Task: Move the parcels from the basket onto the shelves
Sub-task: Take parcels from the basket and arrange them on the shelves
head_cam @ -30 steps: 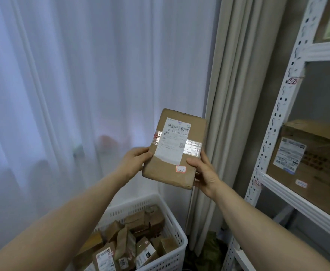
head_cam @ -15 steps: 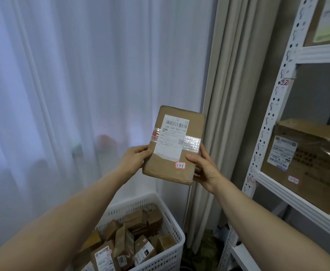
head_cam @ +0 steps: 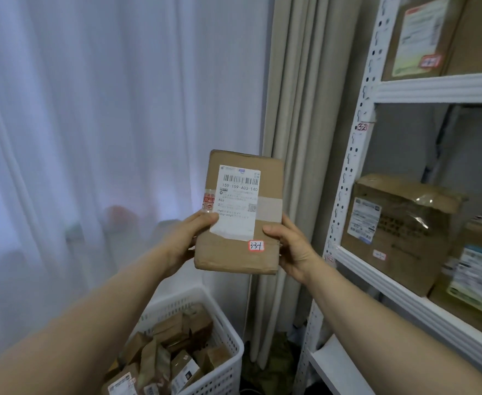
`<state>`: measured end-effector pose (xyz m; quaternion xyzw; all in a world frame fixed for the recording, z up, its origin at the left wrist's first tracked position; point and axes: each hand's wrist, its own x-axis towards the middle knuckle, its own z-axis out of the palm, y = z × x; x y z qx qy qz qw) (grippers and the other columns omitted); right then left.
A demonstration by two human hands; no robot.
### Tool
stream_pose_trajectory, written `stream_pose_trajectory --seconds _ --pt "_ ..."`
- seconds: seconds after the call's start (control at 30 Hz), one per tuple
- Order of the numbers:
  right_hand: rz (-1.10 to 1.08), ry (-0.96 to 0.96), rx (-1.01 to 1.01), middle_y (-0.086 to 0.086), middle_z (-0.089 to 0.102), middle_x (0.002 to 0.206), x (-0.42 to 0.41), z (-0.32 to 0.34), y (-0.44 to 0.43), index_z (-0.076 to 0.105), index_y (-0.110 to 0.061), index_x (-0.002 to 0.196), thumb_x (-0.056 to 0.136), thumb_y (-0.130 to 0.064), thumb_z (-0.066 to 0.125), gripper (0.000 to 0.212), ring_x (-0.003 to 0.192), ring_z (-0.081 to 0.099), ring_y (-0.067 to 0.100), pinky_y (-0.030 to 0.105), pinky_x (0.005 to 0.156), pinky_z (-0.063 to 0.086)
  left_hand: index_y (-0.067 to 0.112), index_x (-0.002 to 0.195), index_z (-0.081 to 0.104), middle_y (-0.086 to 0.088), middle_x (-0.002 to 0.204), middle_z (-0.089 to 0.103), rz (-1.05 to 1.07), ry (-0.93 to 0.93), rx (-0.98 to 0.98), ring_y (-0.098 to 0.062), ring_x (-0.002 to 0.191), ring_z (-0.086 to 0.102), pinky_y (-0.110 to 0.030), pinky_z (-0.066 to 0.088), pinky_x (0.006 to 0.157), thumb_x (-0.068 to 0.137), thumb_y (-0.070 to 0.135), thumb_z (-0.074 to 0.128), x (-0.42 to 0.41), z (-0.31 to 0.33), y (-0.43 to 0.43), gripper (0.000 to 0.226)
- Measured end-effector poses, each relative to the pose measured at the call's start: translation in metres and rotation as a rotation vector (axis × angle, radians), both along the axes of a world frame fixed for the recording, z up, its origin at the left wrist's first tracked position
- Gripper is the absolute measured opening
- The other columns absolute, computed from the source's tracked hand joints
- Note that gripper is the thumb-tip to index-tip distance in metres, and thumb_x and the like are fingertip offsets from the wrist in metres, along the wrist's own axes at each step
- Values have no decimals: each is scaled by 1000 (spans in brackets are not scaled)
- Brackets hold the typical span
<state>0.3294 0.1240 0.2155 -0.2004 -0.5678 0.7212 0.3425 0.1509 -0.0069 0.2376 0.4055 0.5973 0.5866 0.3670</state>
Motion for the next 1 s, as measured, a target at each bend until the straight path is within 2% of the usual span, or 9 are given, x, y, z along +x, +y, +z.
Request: stream_pose_trajectory --seconds 0.1,0.17,0.23,0.37,0.57,0.7,0.8,0.87,1.0 --pt "-77 38 -19 5 71 111 26 8 -13 55 -33 131 51 -22 79 84 93 56 29 44 91 41 32 105 65 9 90 72 -49 -47 27 -15 88 62 -29 47 74 82 45 63 17 4 2 26" --pt "-149 52 -3 6 71 111 47 15 -23 56 -31 131 53 -19 79 81 94 60 28 45 93 40 32 107 65 10 86 71 -144 -44 39 -13 83 61 -27 47 70 72 50 68 29 9 4 39" --pt "-228 43 9 4 73 106 66 22 -37 58 -30 128 60 -14 75 72 90 64 23 41 88 42 30 107 65 11 79 71 -231 -47 46 -12 80 61 -27 47 70 65 52 69 40 11 7 48" --pt "-316 43 -19 5 73 102 95 26 -71 63 -26 118 66 -8 69 55 85 70 20 33 70 57 27 104 60 17 53 58 -354 -96 43 -4 60 53 -22 40 62 78 43 66 63 4 4 31" --pt "-492 -38 -46 2 73 92 128 6 -117 59 -16 128 62 -2 67 68 69 70 10 19 55 52 24 108 64 1 96 70 -385 -133 -61 -19 94 61 -31 47 72 83 42 63 93 -21 -8 31" --pt "-586 -90 -90 4 71 98 151 -9 -136 63 -16 121 60 -1 68 62 74 66 14 20 60 46 25 114 63 2 96 72 -460 -111 -112 -17 91 63 -30 46 69 82 46 64 118 -36 -18 38" --pt "-624 -131 -137 6 65 90 166 -24 -150 70 -23 99 63 -14 73 37 71 51 15 26 59 30 26 108 65 2 95 71 -456 -103 -152 -18 89 62 -30 44 69 82 48 63 134 -45 -26 34" --pt "-672 -150 -174 5 68 90 176 -34 -157 70 -18 97 75 -19 76 23 72 57 15 24 59 39 25 101 67 3 89 71 -449 -94 -178 -17 86 62 -28 44 65 83 45 64 145 -52 -32 27" --pt "-763 -341 -188 9 66 116 203 -58 -167 53 -6 128 75 -31 78 63 104 63 24 40 89 53 13 106 67 5 79 72 -472 -32 -233 -8 70 66 -19 46 55 88 28 64 170 -66 -44 23"
